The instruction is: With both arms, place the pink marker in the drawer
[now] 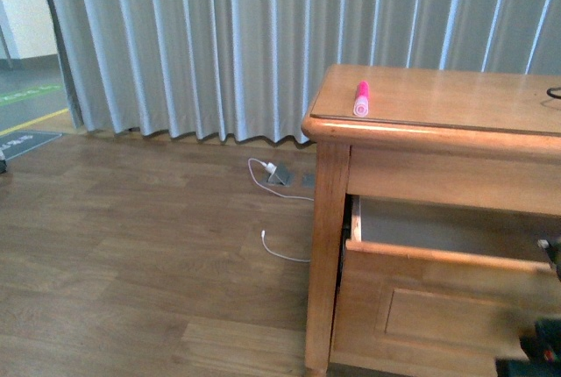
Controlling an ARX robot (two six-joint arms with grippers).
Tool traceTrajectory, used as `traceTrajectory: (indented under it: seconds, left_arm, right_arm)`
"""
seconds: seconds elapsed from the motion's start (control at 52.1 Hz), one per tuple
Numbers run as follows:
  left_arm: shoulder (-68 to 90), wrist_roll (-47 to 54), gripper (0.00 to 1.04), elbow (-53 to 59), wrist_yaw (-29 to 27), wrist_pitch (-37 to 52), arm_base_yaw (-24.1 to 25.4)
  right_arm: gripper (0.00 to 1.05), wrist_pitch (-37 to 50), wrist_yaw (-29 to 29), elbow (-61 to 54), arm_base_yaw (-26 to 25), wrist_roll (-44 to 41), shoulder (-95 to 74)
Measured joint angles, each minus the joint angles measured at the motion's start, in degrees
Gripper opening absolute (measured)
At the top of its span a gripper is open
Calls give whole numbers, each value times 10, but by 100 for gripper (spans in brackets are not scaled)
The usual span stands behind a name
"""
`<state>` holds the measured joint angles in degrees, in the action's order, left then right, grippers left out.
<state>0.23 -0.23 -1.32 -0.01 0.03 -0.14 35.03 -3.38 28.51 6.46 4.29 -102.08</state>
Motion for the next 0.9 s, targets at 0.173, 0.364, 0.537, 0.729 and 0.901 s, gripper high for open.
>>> traceTrajectory:
  seconds: [0.173,0.364,0.537,0.729,0.901]
  left_arm:
    - [0,0,99,0,0,0,0]
    - [0,0,99,0,0,0,0]
    - [0,0,99,0,0,0,0]
    - [0,0,99,0,0,0,0]
    - [0,0,99,0,0,0,0]
  right_arm:
    - [21,7,23,-87,-1,-3,67]
    - [28,15,28,-129,-1,-8,98]
    - [55,-40,32,-158,2,-4,163]
    - [87,-188,73,-167,-10,3,363]
    - [96,-345,105,-156,-49,5,576]
